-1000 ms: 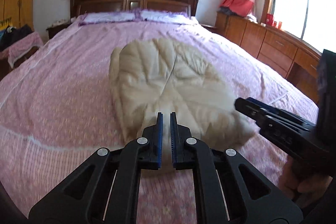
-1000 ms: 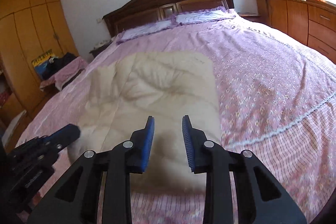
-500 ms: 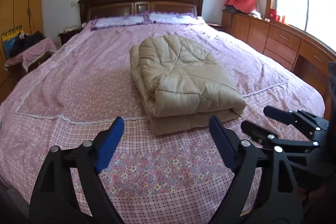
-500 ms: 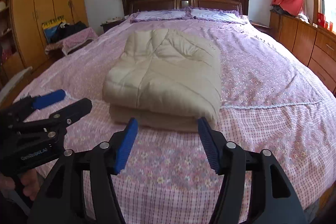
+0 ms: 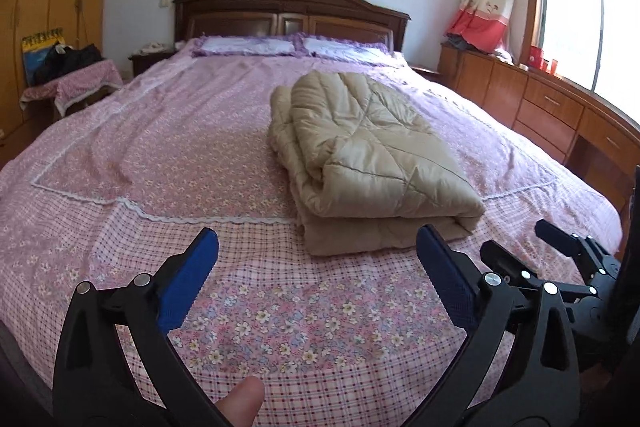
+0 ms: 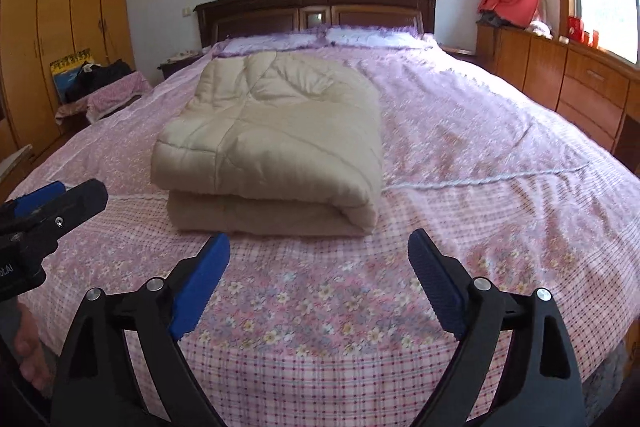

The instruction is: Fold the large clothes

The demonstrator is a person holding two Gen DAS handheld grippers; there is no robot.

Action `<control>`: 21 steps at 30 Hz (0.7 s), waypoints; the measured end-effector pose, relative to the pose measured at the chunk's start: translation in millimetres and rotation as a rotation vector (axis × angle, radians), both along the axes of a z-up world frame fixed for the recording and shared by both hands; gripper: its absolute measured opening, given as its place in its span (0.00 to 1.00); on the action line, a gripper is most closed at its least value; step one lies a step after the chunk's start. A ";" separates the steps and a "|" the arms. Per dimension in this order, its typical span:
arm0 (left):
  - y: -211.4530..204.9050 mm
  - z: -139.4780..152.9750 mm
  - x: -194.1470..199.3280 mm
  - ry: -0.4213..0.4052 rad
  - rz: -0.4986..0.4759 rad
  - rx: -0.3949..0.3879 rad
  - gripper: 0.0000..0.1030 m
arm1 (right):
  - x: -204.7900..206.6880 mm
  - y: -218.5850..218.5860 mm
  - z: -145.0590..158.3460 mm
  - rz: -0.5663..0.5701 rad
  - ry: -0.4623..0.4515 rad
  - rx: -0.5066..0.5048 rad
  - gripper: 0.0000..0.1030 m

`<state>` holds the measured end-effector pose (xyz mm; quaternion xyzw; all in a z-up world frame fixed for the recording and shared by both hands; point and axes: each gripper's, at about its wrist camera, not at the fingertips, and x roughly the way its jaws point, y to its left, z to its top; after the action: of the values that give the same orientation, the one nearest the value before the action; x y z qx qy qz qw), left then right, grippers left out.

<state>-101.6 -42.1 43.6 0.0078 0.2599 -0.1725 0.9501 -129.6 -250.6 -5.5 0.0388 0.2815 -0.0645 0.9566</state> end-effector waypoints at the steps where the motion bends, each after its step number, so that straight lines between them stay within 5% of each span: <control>1: -1.6 -0.3 -1.6 -0.017 0.011 0.012 0.96 | -0.3 1.1 -1.2 0.000 -0.014 -0.020 0.87; 6: -7.7 0.7 -7.5 -0.071 0.022 0.053 0.96 | -1.9 4.4 -9.3 0.006 -0.041 -0.056 0.89; 21: -9.9 4.1 -11.3 -0.055 0.001 0.058 0.96 | -14.0 0.4 6.4 -0.007 -0.116 -0.012 0.91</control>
<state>-112.9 -52.0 47.8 0.0400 0.2384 -0.1642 0.9563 -143.7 -250.2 0.9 0.0378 0.2251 -0.0674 0.9713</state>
